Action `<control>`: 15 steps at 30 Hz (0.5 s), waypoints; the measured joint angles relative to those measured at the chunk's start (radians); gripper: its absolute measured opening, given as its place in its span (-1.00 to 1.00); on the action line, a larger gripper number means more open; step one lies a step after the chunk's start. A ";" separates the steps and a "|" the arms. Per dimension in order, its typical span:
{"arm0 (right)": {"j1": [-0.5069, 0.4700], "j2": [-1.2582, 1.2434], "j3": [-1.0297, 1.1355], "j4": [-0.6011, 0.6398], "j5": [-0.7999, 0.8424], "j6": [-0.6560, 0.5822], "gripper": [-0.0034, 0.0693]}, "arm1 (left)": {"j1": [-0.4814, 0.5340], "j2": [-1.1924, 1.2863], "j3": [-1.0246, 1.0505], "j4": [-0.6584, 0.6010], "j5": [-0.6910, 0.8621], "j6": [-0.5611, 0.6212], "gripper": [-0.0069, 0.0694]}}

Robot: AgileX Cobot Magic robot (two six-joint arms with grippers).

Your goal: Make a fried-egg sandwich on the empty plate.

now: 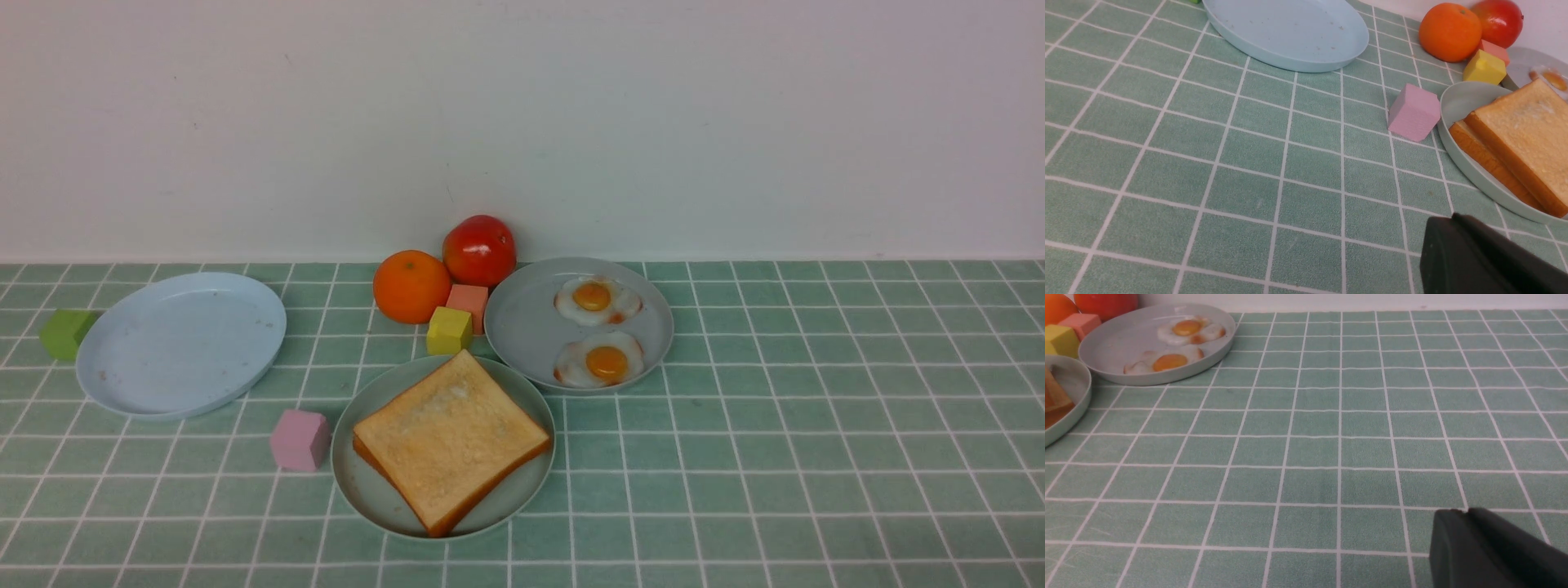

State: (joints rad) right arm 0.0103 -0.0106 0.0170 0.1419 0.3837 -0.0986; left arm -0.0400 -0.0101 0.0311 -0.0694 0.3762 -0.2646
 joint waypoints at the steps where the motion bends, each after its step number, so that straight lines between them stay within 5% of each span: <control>1: 0.000 0.000 0.000 0.000 0.000 0.000 -0.75 | 0.000 0.000 0.000 0.001 0.000 0.000 -0.79; 15: 0.000 0.000 0.000 0.000 0.000 0.000 -0.68 | 0.000 0.000 0.000 0.002 0.000 0.000 -0.77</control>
State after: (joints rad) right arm 0.0103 -0.0106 0.0170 0.1419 0.3837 -0.0986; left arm -0.0400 -0.0101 0.0311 -0.0670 0.3762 -0.2646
